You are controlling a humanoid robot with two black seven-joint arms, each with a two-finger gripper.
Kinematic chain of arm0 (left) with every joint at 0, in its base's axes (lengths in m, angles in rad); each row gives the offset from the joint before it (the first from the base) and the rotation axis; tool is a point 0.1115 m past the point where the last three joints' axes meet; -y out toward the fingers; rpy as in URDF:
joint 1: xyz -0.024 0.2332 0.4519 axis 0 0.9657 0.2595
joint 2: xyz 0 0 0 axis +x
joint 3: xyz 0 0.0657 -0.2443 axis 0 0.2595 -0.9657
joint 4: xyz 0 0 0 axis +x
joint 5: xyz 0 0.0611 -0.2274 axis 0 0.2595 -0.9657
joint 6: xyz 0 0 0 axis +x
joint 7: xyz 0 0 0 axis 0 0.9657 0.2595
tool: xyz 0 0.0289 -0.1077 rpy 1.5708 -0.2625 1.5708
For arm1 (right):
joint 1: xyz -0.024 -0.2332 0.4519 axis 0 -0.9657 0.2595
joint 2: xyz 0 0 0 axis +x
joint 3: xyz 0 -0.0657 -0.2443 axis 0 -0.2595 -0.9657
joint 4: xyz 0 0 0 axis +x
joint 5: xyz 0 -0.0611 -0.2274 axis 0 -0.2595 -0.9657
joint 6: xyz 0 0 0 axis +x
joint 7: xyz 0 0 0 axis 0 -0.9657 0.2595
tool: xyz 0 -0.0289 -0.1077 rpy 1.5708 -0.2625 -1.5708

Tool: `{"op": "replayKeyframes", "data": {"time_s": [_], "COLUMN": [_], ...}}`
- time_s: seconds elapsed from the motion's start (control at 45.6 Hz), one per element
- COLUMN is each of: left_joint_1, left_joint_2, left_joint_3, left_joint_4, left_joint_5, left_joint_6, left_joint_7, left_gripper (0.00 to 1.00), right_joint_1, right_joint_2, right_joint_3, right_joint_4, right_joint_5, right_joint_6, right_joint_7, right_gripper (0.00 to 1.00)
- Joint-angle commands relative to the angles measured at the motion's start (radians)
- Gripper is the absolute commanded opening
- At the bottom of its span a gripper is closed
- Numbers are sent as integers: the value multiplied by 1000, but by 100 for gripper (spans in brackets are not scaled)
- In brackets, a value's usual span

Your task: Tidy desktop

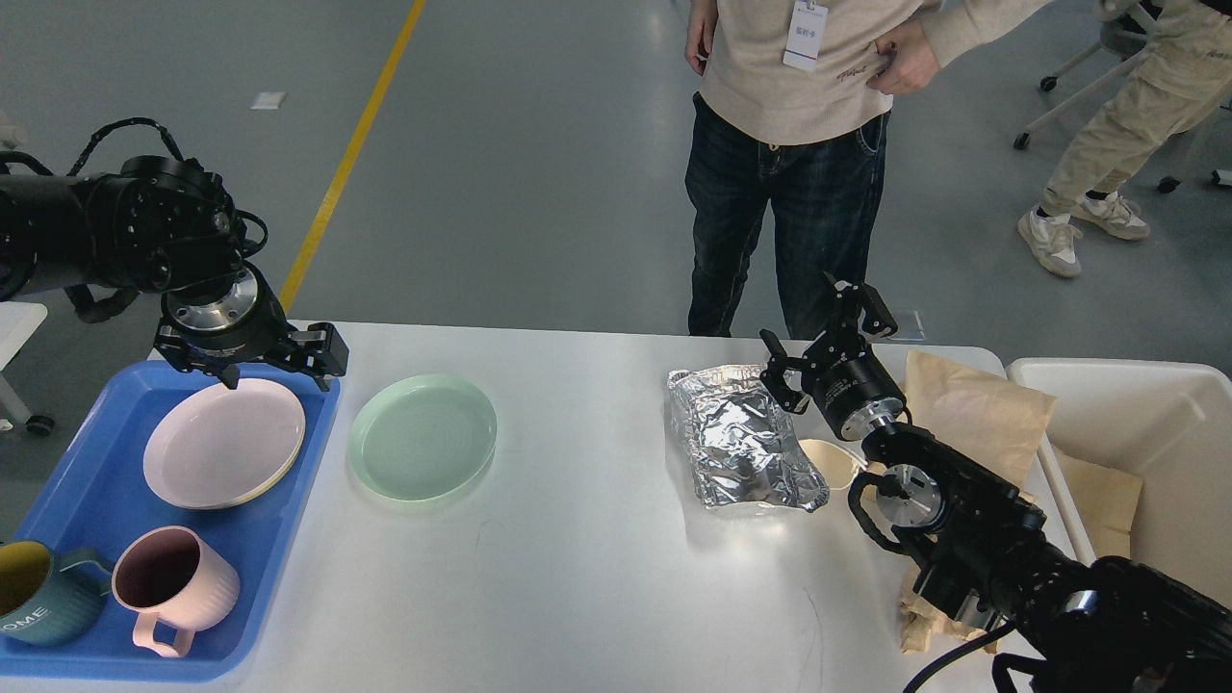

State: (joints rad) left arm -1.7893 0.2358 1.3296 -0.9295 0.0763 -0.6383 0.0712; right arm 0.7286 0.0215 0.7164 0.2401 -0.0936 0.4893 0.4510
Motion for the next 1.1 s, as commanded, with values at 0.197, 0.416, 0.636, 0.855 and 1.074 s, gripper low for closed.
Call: {"op": "replayKeyframes", "data": {"time_s": [0.197, 0.416, 0.636, 0.855, 1.074], "left_joint_1": [48, 180, 274, 364, 441], "left_joint_2": [-101, -101, -108, -145, -162], "left_joint_3": [-6, -13, -26, -84, -208], "left_joint_4": [-8, 96, 153, 202, 273], "left_joint_5": [-118, -253, -337, -337, -337], "left_joint_6": [123, 135, 149, 207, 284], "left_joint_7": [10, 13, 13, 38, 202], "left_gripper": [92, 91, 91, 91, 91], "right_joint_1": [0, 0, 0, 0, 0], "right_joint_2": [0, 0, 0, 0, 0], "right_joint_3": [0, 0, 0, 0, 0], "right_joint_4": [1, 1, 1, 1, 1], "right_joint_5": [0, 0, 0, 0, 0], "right_joint_6": [0, 0, 0, 0, 0], "right_joint_7": [0, 0, 0, 0, 0], "right_gripper": [100, 100, 100, 100, 100]}}
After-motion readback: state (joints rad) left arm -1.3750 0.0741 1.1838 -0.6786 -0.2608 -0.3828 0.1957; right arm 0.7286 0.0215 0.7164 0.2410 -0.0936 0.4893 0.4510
